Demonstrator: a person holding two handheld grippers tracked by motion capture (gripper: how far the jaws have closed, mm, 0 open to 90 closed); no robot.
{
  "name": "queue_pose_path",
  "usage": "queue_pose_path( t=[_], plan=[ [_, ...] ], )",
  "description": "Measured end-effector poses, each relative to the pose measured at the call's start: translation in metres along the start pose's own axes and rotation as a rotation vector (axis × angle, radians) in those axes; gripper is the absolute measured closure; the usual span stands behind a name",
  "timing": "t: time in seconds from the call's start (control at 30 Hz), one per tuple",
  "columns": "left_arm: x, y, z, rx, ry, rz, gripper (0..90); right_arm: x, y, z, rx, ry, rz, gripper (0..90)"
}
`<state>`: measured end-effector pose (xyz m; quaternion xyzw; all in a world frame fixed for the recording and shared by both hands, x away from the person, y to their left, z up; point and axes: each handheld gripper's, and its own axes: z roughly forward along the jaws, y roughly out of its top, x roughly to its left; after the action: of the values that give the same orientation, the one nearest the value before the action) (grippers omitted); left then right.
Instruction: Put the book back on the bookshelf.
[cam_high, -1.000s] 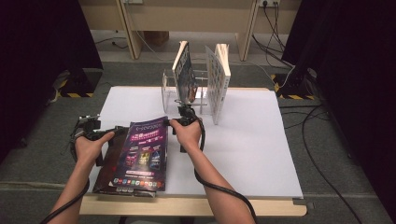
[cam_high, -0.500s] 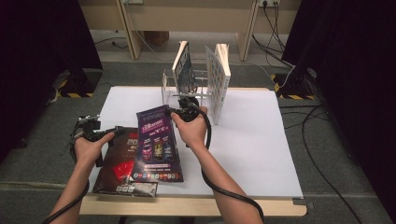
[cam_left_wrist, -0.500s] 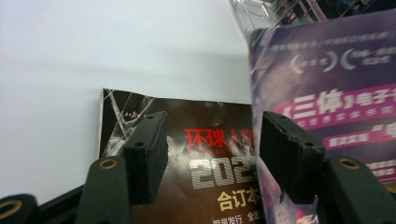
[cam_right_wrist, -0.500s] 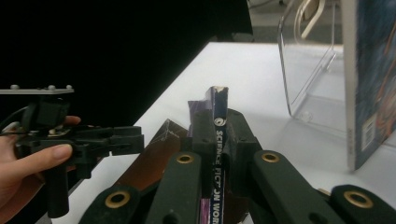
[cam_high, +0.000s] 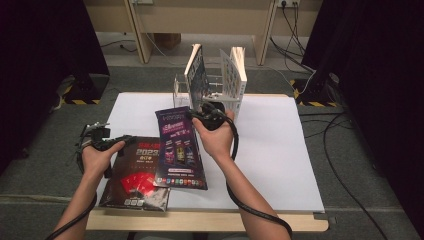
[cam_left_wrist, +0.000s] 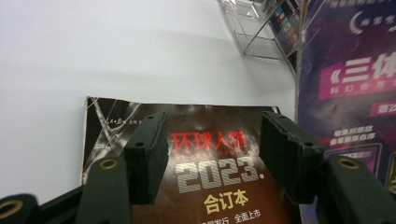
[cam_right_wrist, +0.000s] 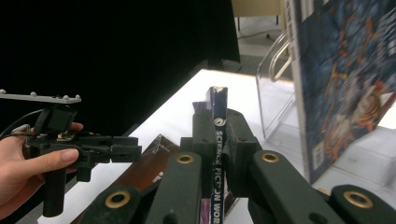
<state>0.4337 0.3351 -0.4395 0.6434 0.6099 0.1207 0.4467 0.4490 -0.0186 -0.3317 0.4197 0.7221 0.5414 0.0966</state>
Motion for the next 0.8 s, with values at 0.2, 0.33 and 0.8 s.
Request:
queue_pose_path(
  t=[0.2,0.33,0.8],
  plan=[
    [-0.009,0.003,-0.001,-0.008,-0.012,0.013,41.5,-0.001,0.005,-0.019,-0.034,-0.016,-0.028,84.7],
    [-0.014,0.004,-0.001,-0.015,-0.012,0.025,40.2,-0.004,0.007,-0.034,-0.060,-0.029,-0.039,84.7],
    [-0.030,0.010,0.001,-0.016,-0.014,0.064,39.3,-0.025,0.013,-0.078,-0.109,-0.127,-0.035,84.7]
  ],
)
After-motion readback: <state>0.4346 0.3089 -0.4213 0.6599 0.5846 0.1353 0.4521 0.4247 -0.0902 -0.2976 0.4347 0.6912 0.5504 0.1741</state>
